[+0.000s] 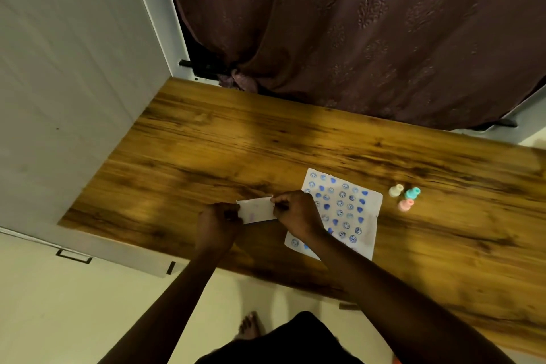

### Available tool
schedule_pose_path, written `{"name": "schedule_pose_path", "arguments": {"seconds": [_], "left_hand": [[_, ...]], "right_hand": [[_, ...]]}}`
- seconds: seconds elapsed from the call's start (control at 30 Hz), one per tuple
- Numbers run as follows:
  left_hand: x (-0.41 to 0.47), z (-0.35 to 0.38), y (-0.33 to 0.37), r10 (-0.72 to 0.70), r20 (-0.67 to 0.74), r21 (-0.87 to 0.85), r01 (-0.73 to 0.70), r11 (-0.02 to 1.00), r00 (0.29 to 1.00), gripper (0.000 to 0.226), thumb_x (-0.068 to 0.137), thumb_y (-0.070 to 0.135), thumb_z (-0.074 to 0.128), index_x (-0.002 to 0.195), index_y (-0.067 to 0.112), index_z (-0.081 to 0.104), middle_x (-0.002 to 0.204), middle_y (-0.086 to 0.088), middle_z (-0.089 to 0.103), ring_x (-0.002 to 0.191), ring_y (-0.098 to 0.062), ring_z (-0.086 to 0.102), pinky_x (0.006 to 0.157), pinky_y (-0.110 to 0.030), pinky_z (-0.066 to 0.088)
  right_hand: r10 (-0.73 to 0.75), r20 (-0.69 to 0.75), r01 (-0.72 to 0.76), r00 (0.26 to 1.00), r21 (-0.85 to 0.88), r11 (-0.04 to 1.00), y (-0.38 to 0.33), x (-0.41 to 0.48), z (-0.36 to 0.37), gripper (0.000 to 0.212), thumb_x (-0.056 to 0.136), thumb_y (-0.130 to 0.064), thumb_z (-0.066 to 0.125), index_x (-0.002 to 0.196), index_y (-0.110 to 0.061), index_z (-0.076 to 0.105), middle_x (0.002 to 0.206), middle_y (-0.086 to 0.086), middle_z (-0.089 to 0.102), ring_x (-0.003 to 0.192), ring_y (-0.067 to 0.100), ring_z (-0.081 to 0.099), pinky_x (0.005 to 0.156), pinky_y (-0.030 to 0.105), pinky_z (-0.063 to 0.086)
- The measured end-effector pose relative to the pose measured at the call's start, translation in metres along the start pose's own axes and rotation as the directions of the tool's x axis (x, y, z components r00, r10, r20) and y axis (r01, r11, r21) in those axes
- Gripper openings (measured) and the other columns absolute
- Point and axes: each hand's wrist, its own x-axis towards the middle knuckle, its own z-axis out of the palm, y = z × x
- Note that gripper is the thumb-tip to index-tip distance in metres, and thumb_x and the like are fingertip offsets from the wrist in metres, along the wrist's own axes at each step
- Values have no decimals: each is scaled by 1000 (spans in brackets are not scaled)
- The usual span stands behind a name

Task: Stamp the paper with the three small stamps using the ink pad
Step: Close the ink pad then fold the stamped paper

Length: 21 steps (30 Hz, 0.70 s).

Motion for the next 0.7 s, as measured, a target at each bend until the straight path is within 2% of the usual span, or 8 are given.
{"name": "schedule_pose_path", "arguments": {"seconds": [0.13, 0.33, 0.47, 0.53, 0.63, 0.7], "left_hand": [[-2, 0, 2, -15, -16, 23, 15, 1000, 1000, 29, 89, 10, 76, 118, 6, 73, 119, -15, 76, 108, -31, 73, 82, -24, 53], [1, 1, 3, -28, -11, 97, 28, 995, 1000, 32, 89, 8, 76, 121, 7, 73, 120, -16, 76, 108, -32, 73, 85, -29, 54], [2, 2, 7, 18, -43, 155, -11, 988, 999, 23, 87, 6, 75, 110, 6, 78, 110, -16, 79, 99, -34, 76, 77, -26, 48], [2, 2, 7, 25, -49, 159, -17, 987, 999, 23, 87, 6, 74, 110, 7, 78, 110, -16, 79, 98, -34, 76, 76, -25, 48], [1, 2, 4, 22, -31, 152, -17, 988, 999, 29, 89, 9, 75, 118, 7, 75, 116, -16, 77, 103, -32, 74, 82, -29, 53], [-1, 3, 2, 9, -33, 138, -4, 990, 999, 31, 89, 10, 75, 120, 8, 74, 117, -16, 77, 105, -32, 74, 83, -28, 51]], "right_hand": [[19, 8, -18, 1000, -31, 999, -4, -4, 3, 30, 94, -13, 70, 124, -12, 73, 129, 7, 72, 116, 20, 69, 104, 32, 54], [45, -34, -51, 998, -193, 980, -17, -10, 10, 32, 101, -23, 60, 131, -14, 66, 136, 7, 66, 127, 22, 61, 111, 30, 46], [36, -64, -53, 997, -277, 959, -23, -16, 18, 35, 103, -26, 56, 136, -13, 59, 142, 9, 60, 134, 26, 55, 117, 34, 41], [52, -64, -66, 997, -253, 965, -24, -15, 18, 35, 103, -24, 57, 135, -12, 59, 142, 9, 59, 134, 26, 55, 117, 35, 41], [71, -65, -80, 995, -163, 983, -19, -13, 17, 35, 101, -23, 60, 135, -14, 61, 141, 7, 62, 131, 23, 58, 114, 34, 45], [72, -80, -79, 994, -92, 993, -18, -14, 16, 31, 100, -20, 62, 130, -14, 66, 136, 7, 66, 126, 23, 62, 111, 33, 48]]}}
